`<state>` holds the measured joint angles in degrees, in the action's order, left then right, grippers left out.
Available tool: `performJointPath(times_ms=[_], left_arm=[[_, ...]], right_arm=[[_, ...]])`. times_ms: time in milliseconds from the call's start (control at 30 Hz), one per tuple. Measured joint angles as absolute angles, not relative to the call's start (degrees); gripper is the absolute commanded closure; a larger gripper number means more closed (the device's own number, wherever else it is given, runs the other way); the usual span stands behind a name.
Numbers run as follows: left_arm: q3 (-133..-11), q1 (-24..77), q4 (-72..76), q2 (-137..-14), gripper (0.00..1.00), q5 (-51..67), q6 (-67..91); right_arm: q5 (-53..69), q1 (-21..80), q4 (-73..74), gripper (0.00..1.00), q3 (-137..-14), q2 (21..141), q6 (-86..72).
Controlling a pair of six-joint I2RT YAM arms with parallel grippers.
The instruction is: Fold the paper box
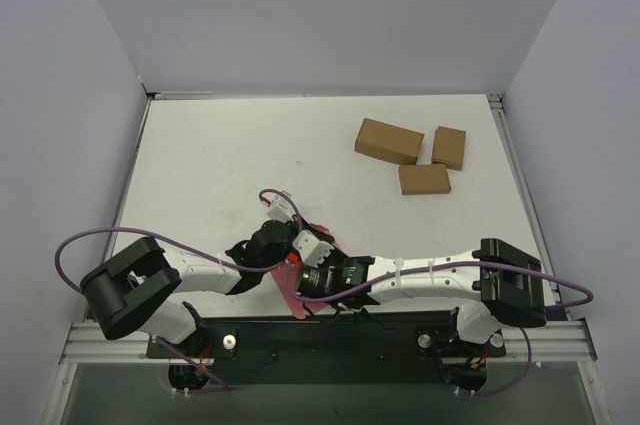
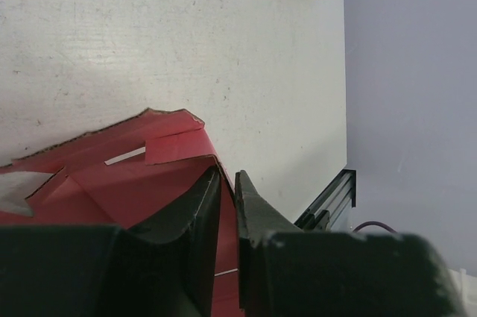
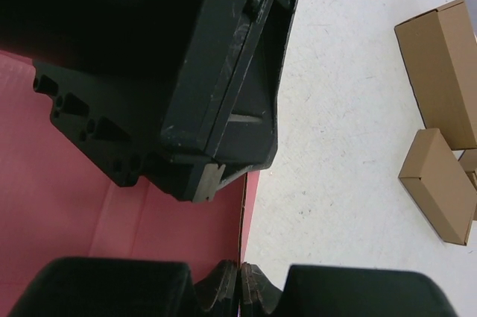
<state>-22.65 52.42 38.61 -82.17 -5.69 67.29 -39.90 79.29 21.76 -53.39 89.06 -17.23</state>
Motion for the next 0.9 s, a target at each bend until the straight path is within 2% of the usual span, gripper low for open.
performJointPath(times_ms=[100,233,367,567,767,900], left_arm=[[-22.65,52.42,39.29,-82.54,0.93,-5.43,67.79],[-22.65,52.42,39.70,-82.61,1.00,-5.30,68.36],[-22.41,52.42,40.14,-82.67,1.00,-5.34,68.51],[-20.01,52.42,43.44,-82.70,1.00,-5.76,68.86],[-18.81,52.42,46.28,-83.42,1.00,-5.76,68.93],[-18.06,52.42,48.07,-83.85,1.00,-5.78,69.28]], right_arm=[[-40.14,79.55,22.13,0.86,-53.49,89.06,-17.21],[-40.12,80.07,22.06,0.61,-54.02,89.06,-17.37],[-40.01,80.34,22.15,0.45,-54.57,88.68,-18.06],[-34.54,77.30,22.72,0.38,-54.52,83.29,-21.69],[-20.88,67.20,19.05,0.33,-51.13,74.37,-26.85],[-12.21,62.92,16.10,0.32,-48.97,73.78,-28.84]])
